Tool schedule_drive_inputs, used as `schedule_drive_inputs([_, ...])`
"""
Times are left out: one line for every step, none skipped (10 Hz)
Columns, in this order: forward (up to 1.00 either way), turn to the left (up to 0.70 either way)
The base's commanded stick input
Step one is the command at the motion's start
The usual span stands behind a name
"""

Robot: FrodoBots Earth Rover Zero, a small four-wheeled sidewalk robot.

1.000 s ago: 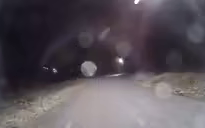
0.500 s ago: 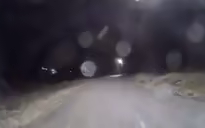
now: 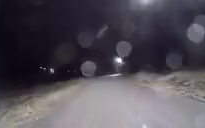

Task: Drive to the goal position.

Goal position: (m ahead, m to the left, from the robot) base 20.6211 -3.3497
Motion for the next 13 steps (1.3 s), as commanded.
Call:
schedule_drive_inputs([1.00,0.00])
schedule_drive_inputs([1.00,0.00])
schedule_drive_inputs([1.00,0.00])
schedule_drive_inputs([1.00,0.00])
schedule_drive_inputs([1.00,0.00])
schedule_drive_inputs([1.00,0.00])
schedule_drive_inputs([1.00,0.00])
schedule_drive_inputs([1.00,0.00])
schedule_drive_inputs([1.00,0.00])
schedule_drive_inputs([1.00,0.00])
schedule_drive_inputs([1.00,0.00])
schedule_drive_inputs([1.00,0.00])
schedule_drive_inputs([1.00,0.00])
